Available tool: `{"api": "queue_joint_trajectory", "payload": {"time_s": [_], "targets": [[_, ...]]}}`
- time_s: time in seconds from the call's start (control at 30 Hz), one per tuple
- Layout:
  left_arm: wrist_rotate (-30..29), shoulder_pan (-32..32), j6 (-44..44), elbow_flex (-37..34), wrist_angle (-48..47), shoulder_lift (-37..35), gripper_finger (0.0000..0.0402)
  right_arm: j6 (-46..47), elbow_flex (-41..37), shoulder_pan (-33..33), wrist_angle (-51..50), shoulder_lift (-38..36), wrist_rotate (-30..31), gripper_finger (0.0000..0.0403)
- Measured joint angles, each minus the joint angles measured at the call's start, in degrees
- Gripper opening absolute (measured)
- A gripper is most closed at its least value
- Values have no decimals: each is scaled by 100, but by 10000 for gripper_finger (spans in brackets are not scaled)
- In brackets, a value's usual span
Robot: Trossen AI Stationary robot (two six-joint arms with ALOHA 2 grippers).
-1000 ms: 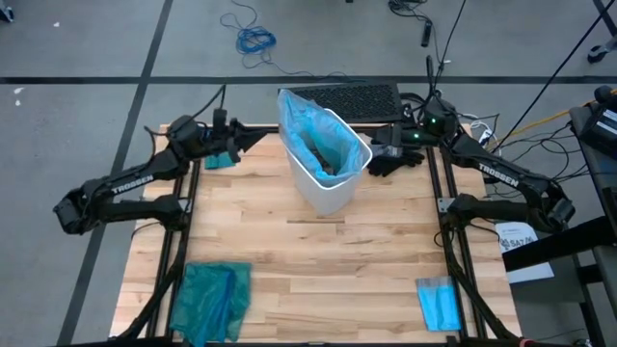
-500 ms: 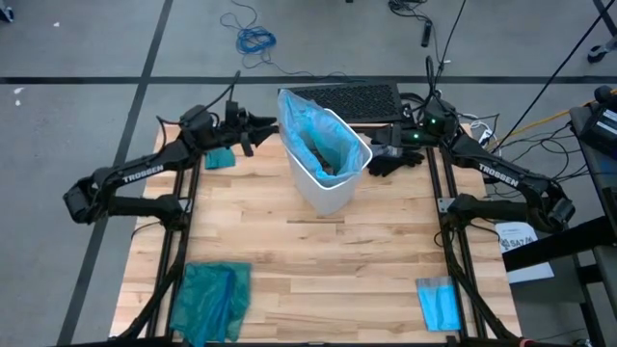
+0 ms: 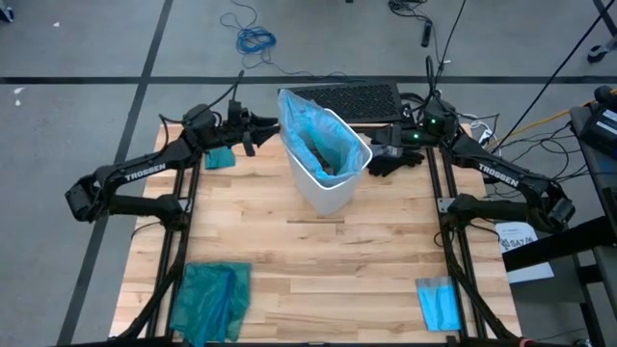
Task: Place trash/remove bag and relplace
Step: Remove the light blue trash bag from the white trash bin
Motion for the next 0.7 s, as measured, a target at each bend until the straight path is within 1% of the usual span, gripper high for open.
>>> {"api": "queue_joint_trajectory", "payload": {"time_s": [0.13,0.3,0.6,0.7], "targets": [[250,-17,-4,0,0,0,184,0,0,0,0,0,0,4],[195,-116,-2,0,36,0,155,0,0,0,0,0,0,4],[82,-118,-7,0,42,0,146,0,0,0,0,0,0,4],[82,-118,-112,0,42,0,129,-2,0,-2,-1,0,2,4]]}}
